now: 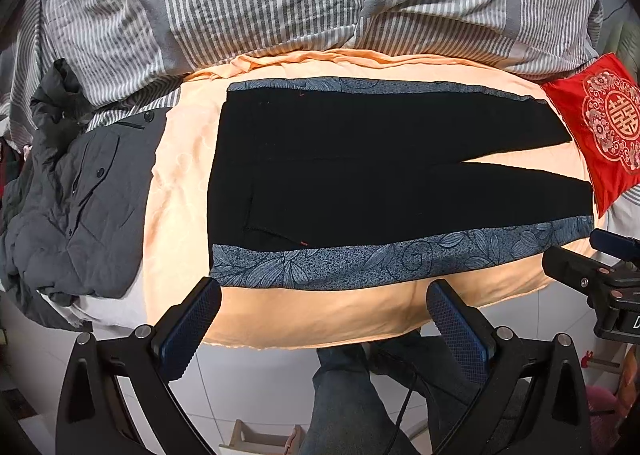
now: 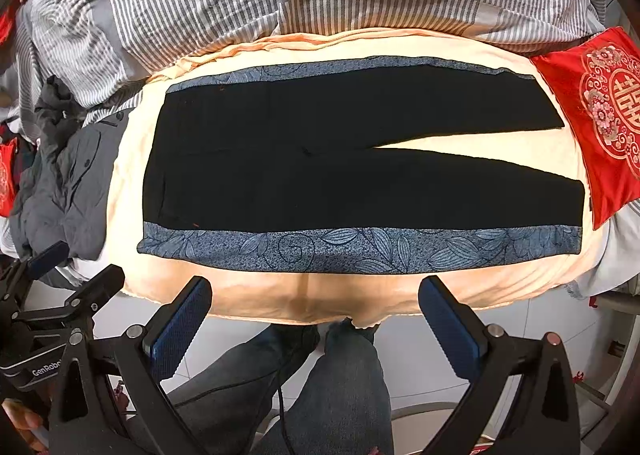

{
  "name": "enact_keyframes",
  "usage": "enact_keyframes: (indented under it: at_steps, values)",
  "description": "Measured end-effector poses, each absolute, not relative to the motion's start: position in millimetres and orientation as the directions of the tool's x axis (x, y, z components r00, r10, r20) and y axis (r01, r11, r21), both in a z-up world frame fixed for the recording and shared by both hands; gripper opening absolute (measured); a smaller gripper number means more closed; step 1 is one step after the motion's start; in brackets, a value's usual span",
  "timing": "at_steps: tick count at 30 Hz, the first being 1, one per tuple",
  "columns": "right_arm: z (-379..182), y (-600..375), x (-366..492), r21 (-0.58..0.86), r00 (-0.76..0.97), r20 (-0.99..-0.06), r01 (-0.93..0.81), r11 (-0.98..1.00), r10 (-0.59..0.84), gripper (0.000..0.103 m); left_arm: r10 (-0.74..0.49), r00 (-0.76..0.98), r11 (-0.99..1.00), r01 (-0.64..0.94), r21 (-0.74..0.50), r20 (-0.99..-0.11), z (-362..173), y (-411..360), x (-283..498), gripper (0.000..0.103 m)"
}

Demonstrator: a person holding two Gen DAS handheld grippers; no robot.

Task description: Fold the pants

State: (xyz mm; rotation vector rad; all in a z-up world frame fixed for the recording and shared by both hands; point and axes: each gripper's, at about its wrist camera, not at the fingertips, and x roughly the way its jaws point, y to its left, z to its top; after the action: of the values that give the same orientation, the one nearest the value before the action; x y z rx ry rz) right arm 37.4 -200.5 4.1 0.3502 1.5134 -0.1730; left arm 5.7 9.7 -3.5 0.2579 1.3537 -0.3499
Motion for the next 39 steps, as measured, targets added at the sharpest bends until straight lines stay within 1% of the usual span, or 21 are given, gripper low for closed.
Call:
enact_keyframes:
  at_steps: [23,28,33,36,39]
  values:
    - [0,-199,30,0.117,0.048,-0.993,0.345,0.931,0.107,0.103,-0.088,0.162,0.924,0.382,-0.02,-0.983,-6,14,6,0.103]
    - [-3,-198,29,0.118,0.043,-0.993,0.351,0.929,0.11,0.103,-0.102,0.155,0.921,0.389,-0.034,-0.983,-8,15,6,0.103]
    - [-8,-200,26,0.116,0.039,-0.993,0.363,0.924,0.109,0.103,-0.091,0.166,0.918,0.397,-0.018,-0.982,-9,14,5,0.103]
    - [-10,-200,25,0.114,0.041,-0.993,0.369,0.922,0.107,0.103,-0.083,0.148,0.926,0.376,-0.022,-0.985,-17,19,7,0.103]
    - [-13,-203,23,0.12,0.038,-0.993,0.376,0.919,0.114,0.103,-0.105,0.113,0.942,0.33,-0.063,-0.988,-27,29,12,0.103]
